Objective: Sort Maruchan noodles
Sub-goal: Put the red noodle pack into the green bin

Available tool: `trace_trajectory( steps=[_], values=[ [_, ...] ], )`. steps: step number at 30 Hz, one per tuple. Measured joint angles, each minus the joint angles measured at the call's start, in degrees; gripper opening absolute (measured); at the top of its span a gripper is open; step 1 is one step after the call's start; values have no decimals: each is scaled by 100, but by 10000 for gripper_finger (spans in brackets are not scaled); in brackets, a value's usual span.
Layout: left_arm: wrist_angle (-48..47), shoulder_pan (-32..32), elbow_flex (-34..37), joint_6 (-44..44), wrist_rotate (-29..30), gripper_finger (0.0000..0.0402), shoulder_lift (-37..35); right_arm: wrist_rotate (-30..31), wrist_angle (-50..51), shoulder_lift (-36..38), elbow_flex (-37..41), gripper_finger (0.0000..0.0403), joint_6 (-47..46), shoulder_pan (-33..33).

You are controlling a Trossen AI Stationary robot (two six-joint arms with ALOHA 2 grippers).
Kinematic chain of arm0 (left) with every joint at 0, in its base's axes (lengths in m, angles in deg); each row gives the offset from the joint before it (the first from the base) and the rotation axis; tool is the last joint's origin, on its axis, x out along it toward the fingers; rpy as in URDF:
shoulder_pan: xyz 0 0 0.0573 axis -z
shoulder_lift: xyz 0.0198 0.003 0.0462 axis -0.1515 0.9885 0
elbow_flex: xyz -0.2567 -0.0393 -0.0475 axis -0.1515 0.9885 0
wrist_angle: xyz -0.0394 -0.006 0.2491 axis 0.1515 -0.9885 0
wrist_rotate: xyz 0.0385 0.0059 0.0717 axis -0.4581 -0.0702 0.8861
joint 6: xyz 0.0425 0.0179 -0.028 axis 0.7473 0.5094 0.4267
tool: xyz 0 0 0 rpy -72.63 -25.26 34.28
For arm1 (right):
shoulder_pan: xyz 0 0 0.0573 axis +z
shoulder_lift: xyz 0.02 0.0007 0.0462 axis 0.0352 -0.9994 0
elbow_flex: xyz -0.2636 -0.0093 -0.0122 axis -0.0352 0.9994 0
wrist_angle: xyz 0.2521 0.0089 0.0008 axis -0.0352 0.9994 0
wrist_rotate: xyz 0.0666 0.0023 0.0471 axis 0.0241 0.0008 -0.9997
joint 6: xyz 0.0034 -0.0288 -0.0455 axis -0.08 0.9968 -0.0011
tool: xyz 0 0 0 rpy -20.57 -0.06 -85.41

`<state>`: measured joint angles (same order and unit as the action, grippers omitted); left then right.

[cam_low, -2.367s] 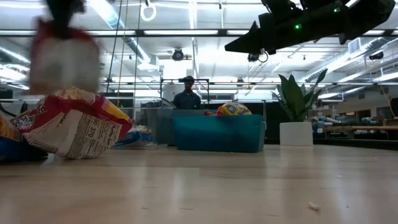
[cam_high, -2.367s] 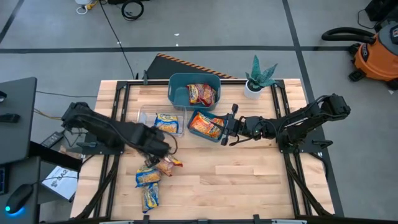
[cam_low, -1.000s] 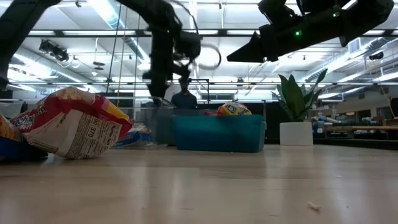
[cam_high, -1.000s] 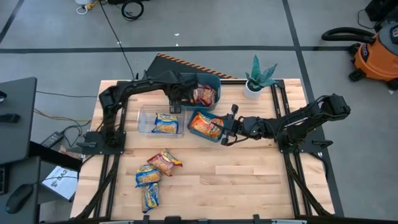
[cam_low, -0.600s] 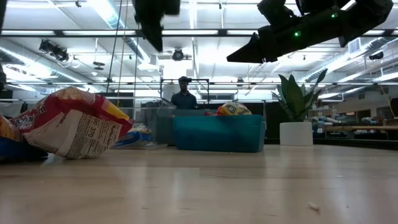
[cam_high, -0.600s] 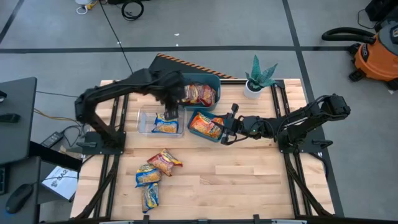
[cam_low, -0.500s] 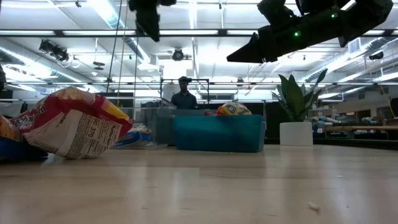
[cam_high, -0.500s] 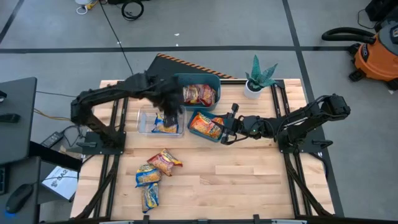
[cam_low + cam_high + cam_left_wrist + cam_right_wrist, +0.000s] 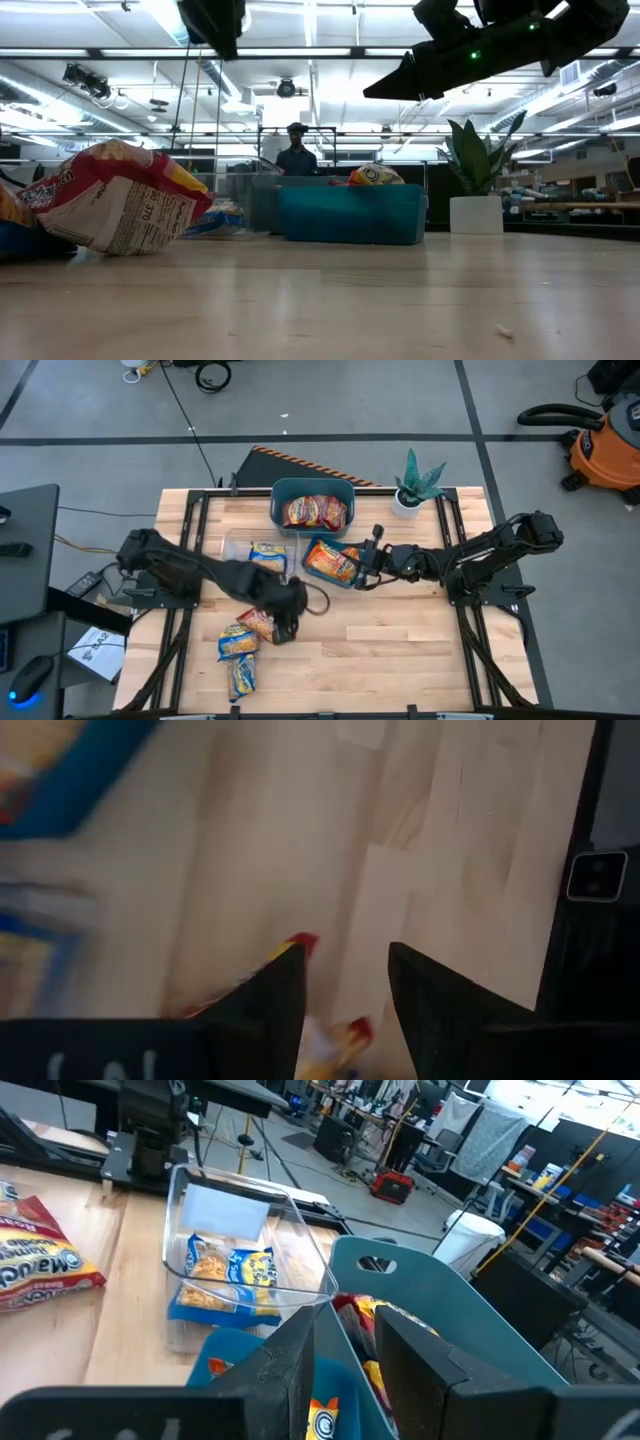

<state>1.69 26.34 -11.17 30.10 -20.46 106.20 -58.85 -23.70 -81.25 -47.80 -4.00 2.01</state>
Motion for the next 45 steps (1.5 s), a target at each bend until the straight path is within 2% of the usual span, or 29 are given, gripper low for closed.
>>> trace_trajectory(
  steps=[9, 19, 23, 28, 33, 37, 40, 45],
  values=[
    [-514, 290, 0, -234, 65, 148, 1009, -81, -19, 0, 0, 113, -17, -47],
    [-1258, 323, 1, -177, 119, 145, 1547, -123, -26, 0, 0, 113, -19, -47],
    [-1392, 309, 0, -173, 136, 110, 1562, -124, -27, 0, 0, 113, -18, -47],
    [-1432, 278, -10, -37, 134, 19, 1556, -125, -31, 0, 0, 113, -17, -47],
    [-1856, 65, -578, 270, 198, 10, 1405, -125, -29, 0, 0, 113, -17, -47],
    [-2179, -245, -1368, 603, 718, 7, 1112, -125, -30, 0, 0, 113, -18, -50],
    [-2246, -557, -1871, 856, 1359, 6, 832, -132, -31, 0, 0, 113, -21, -47],
    [-1933, -1160, -2417, 1753, 2597, 6, 458, -145, -26, 0, 0, 113, -33, -47]
  ],
)
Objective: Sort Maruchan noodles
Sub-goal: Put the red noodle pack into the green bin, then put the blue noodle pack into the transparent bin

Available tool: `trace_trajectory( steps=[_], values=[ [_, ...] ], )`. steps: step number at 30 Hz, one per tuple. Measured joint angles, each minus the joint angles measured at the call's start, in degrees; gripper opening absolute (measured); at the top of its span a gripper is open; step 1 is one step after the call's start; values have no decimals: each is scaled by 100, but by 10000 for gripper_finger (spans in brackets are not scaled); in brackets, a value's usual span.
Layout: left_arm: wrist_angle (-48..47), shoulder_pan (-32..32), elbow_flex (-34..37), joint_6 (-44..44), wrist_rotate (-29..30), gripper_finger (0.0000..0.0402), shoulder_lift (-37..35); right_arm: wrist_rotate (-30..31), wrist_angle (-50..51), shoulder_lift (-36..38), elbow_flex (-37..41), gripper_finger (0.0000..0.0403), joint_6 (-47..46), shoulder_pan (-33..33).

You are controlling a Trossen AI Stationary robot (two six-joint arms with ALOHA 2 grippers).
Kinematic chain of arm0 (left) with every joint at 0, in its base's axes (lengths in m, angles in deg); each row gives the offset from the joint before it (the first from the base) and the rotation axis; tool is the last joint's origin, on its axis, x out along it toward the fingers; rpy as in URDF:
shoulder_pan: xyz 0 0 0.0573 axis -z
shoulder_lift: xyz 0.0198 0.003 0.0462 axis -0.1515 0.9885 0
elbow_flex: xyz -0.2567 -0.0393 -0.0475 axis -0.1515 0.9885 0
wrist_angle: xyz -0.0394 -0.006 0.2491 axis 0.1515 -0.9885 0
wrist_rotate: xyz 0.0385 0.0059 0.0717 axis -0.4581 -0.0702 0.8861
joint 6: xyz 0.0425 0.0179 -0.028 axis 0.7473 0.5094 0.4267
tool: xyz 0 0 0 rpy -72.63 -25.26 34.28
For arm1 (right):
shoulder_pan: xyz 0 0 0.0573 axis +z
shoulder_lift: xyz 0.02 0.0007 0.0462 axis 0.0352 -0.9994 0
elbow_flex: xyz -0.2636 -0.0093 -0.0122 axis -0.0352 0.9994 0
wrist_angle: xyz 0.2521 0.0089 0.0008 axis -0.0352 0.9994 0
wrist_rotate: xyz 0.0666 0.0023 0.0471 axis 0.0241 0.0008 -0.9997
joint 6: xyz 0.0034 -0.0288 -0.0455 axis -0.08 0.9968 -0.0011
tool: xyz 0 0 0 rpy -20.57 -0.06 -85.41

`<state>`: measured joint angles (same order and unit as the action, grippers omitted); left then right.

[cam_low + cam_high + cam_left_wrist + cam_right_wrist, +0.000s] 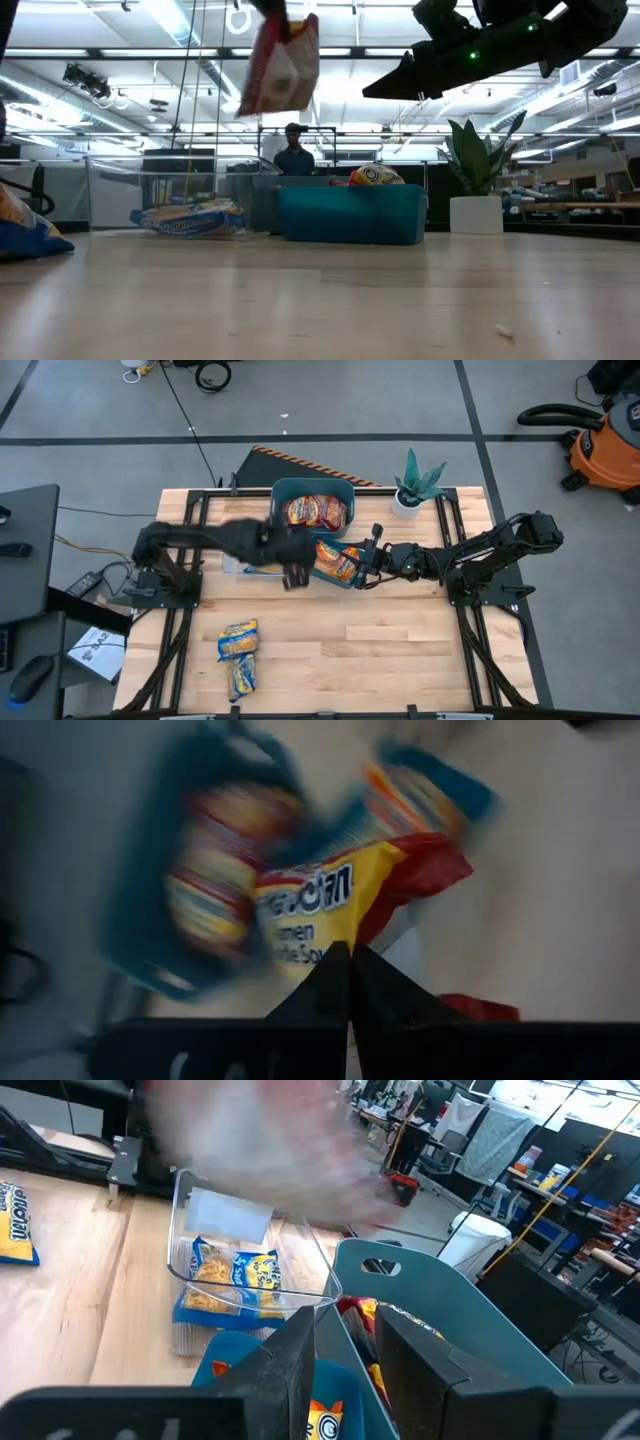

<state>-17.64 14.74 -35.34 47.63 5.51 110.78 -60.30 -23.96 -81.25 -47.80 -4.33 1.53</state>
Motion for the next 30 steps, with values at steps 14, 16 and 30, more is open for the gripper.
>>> trace_trajectory(
  steps=[14, 16, 30],
  values=[
    [2878, -2814, 932, 3482, -226, 6, 119, -26, 45, 0, 0, 114, -8, 0],
    [3203, -3220, 1249, 3826, -650, 6, 128, -26, 136, 0, 0, 114, -8, 0],
    [1890, -3223, 2100, 3625, -2223, 183, 190, 4, 246, 0, 0, 114, 45, -80]
  ],
)
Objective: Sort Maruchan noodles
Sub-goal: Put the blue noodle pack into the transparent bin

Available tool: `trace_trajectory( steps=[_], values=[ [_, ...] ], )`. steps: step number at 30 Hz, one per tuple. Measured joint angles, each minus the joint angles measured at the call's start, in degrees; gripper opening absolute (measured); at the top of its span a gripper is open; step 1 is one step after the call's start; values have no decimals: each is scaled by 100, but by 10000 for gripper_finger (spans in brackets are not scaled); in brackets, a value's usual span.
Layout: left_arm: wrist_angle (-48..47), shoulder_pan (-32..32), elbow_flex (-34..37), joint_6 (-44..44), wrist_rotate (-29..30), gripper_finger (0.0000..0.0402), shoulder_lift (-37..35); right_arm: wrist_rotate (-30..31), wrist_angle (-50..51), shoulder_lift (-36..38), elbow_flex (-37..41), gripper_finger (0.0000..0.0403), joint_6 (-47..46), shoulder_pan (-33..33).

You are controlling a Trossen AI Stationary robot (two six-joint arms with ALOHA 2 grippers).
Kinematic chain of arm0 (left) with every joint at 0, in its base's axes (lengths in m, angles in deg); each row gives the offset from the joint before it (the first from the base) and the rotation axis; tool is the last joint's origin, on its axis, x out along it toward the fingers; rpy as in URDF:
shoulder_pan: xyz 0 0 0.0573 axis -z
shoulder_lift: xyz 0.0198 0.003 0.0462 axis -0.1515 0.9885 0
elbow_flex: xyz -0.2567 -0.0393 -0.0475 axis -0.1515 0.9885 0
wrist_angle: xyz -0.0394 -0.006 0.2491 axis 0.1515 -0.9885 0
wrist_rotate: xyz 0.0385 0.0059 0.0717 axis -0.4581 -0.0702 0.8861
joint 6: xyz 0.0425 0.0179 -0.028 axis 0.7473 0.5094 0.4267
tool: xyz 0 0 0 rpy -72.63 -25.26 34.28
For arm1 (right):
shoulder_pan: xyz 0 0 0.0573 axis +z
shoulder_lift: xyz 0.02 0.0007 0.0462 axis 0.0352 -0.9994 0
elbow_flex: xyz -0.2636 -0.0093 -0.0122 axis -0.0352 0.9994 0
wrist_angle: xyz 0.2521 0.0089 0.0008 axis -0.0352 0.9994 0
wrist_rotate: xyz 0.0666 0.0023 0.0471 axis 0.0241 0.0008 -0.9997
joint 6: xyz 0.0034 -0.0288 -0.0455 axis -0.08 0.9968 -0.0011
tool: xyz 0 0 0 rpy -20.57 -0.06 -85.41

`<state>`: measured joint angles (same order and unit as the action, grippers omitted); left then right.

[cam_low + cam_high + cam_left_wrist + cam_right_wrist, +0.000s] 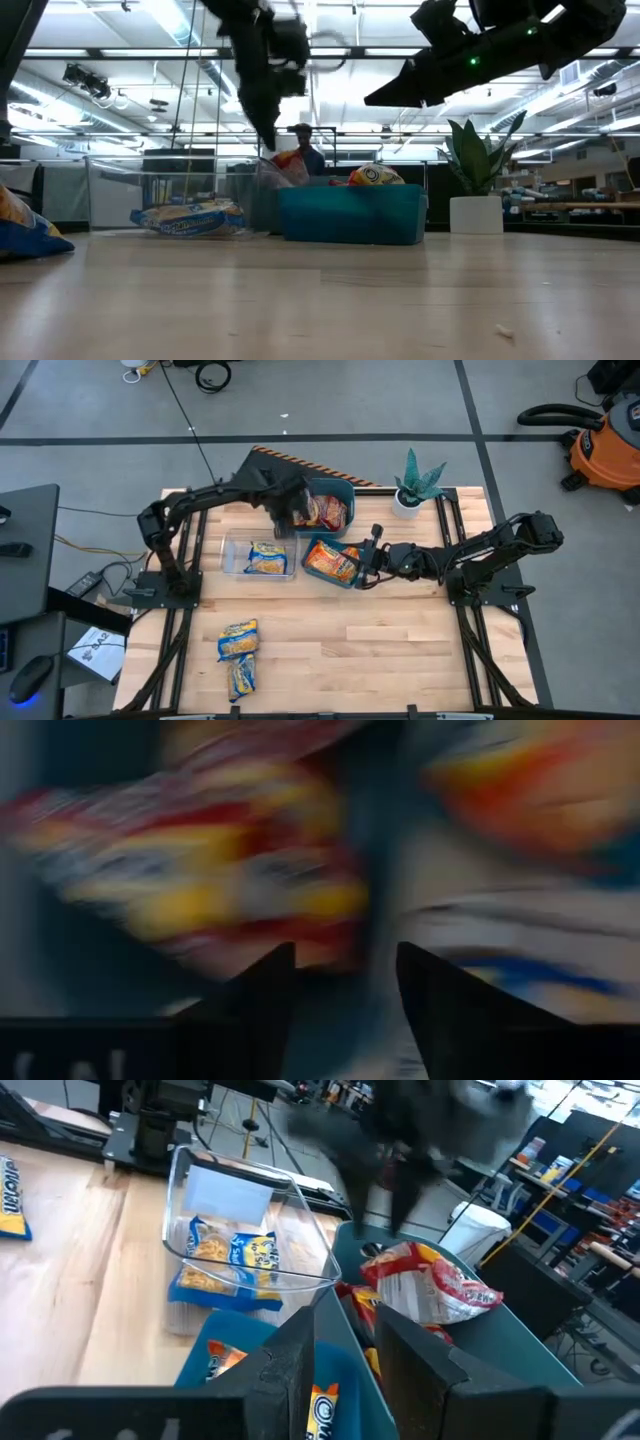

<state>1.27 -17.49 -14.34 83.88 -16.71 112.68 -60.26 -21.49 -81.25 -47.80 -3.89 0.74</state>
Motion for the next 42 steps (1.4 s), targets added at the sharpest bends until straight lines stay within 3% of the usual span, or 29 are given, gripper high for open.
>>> trace_trajectory(
  steps=[4, 9, 16, 24, 30, 34, 38, 42],
  values=[
    [-919, 583, -679, -582, -774, 197, -46, 0, -1, 0, 0, 114, -9, -67],
    [-1541, 1461, -1176, -1665, -999, 188, -186, -2, 30, 0, 0, 114, -35, -71],
    [-2028, 2805, -592, -2927, -752, 177, -423, -13, 67, 0, 0, 114, -48, -69],
    [-1866, 4105, 165, -4130, -753, 176, -428, -22, -21, 0, 2, 114, -54, -71],
    [-1782, 4843, 286, -5319, -778, 176, -428, -24, -45, 0, 2, 114, -76, -71],
    [-1734, 5293, 286, -6612, -841, 176, -425, -24, -81, 0, 2, 113, -76, -76],
    [-1643, 5613, 285, -7730, -1172, 176, -288, -24, -119, 0, 2, 113, -64, -77],
    [-1093, 5879, 284, -7805, -1632, 176, -286, -26, -170, 0, 2, 113, -33, -128]
  ],
)
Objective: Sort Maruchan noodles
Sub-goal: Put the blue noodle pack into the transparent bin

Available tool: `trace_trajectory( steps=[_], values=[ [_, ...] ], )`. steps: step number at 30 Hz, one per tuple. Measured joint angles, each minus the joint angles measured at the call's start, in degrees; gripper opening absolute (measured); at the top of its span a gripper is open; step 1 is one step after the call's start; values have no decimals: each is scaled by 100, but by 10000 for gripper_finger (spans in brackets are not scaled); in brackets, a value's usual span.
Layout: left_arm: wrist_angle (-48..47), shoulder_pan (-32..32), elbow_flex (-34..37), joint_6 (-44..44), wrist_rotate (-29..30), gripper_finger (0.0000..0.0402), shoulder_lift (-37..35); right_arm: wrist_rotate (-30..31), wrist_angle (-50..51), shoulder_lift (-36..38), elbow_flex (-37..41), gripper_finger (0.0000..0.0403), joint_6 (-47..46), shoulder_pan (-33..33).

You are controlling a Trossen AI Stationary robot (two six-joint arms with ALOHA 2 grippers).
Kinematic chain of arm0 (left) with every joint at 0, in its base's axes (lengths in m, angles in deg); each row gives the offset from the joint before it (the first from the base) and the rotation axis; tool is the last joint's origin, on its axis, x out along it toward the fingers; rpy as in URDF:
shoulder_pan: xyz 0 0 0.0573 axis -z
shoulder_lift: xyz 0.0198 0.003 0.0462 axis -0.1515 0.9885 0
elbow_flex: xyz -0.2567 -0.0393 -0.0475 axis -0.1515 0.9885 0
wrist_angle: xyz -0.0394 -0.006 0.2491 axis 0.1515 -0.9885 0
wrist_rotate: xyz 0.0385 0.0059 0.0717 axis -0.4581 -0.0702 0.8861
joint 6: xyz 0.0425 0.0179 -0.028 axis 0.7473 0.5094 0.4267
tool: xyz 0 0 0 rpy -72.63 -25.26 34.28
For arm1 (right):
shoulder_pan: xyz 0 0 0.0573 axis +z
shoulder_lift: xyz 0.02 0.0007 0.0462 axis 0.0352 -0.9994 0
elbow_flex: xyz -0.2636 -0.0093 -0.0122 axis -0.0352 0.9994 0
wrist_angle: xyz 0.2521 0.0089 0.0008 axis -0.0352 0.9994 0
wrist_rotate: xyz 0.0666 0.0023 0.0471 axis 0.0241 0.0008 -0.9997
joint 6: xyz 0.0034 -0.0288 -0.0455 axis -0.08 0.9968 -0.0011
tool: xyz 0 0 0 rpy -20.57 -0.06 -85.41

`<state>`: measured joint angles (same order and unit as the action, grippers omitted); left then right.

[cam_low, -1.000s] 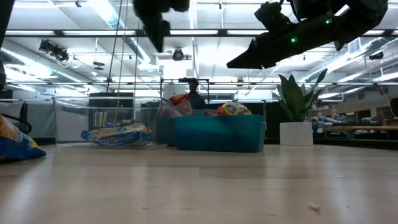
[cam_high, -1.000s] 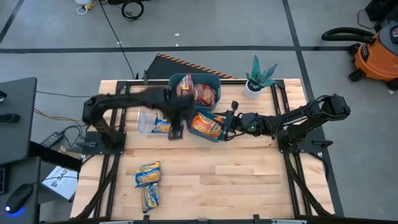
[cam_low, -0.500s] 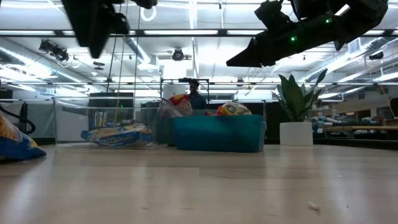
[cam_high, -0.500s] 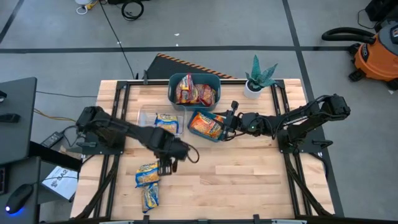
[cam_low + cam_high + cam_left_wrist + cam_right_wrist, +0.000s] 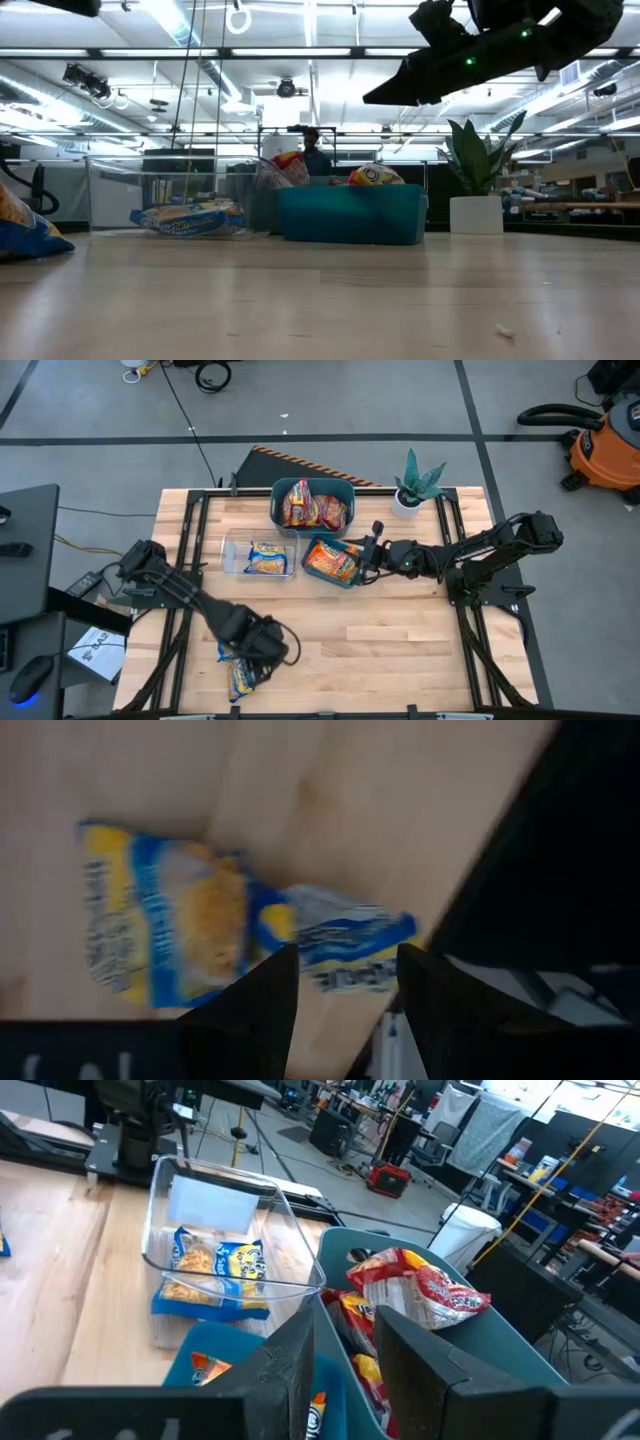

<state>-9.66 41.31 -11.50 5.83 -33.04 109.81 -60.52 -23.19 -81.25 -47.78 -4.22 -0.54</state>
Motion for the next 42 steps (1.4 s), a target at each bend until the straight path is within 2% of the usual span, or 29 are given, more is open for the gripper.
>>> trace_trajectory(
  steps=[6, 13, 20, 23, 27, 32, 35, 38, 42],
  values=[
    [73, 123, 104, -113, 139, 176, 70, -30, -82, 0, 0, 113, 35, -131],
    [102, 143, 704, -118, -63, 176, 114, -598, -175, 0, 2, 113, 32, -355],
    [828, 200, 1150, -130, -83, 176, 116, -757, -208, 0, 2, 113, 7, -465],
    [1149, 206, 1385, -257, -264, 173, 116, -774, -211, 2, 2, 113, 7, -468],
    [1171, 206, 1574, -265, -483, 141, 116, -772, -212, 1, 2, 113, 7, -468],
    [1105, 169, 1571, -116, -582, 59, 116, -772, -213, 2, 2, 113, 9, -468],
    [1101, 85, 1567, -11, -893, 12, 64, -769, -215, 0, 2, 113, 13, -468],
    [1055, -51, 1478, 38, -982, 9, -151, -767, -220, 1, 2, 113, 18, -468],
    [768, -292, 1112, 174, -683, 6, -558, -754, -236, 0, 2, 113, 20, -468]
  ],
)
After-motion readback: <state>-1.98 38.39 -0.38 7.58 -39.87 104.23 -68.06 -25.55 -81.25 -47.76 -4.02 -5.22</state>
